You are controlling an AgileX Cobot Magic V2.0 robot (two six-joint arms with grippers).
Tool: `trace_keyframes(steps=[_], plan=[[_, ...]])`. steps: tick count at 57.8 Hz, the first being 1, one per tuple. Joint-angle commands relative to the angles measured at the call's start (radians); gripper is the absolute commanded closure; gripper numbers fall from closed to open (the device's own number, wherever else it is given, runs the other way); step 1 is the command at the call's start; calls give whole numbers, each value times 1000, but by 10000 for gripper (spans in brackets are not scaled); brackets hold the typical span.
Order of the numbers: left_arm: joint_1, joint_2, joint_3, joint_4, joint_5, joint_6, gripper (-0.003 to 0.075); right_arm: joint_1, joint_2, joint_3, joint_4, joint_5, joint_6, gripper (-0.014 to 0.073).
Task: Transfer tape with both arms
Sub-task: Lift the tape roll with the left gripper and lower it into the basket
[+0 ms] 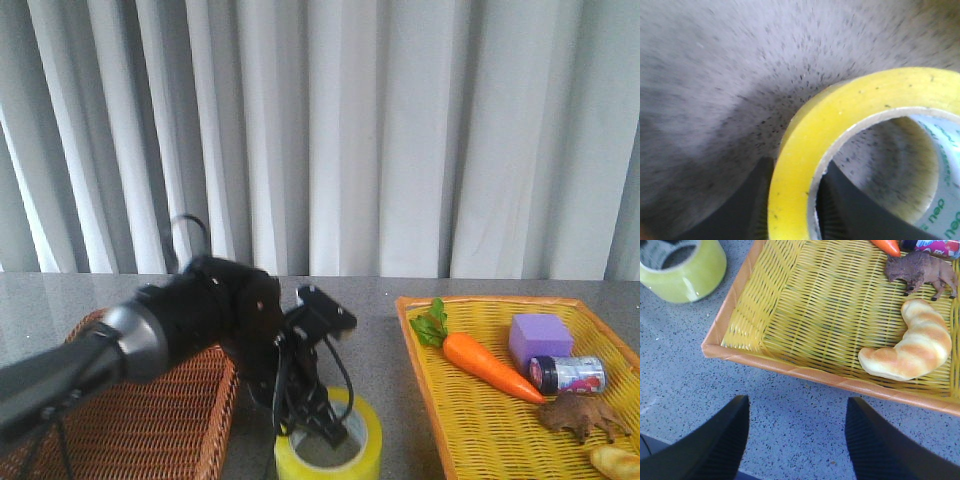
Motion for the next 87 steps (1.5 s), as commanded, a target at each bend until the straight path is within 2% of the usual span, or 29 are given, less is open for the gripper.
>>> trace_keyframes(steps=[1, 13, 21, 35, 50, 60, 72, 87], plan=[[0, -149, -32, -12, -40, -8, 609, -5, -4, -24, 5, -47, -7, 180], [29, -289, -32, 3, -18, -7, 608, -5, -4, -24, 5, -47, -7, 180], [75, -360, -31, 68, 8, -7, 608, -5, -4, -24, 5, -47, -7, 180], [235, -393, -30, 119, 96, -45, 608, -5, -4, -24, 5, -47, -7, 180], [378, -358, 58, 115, 62, -60, 608, -5, -4, -24, 5, -47, -7, 180], [405, -297, 135, 116, -6, -59, 608, -5, -4, -24, 5, -47, -7, 180], [404, -193, 140, 96, -66, -59, 608, -5, -4, -24, 5, -47, -7, 180], [403, -116, 140, 90, -69, -59, 606, -5, -4, -24, 5, -47, -7, 180]])
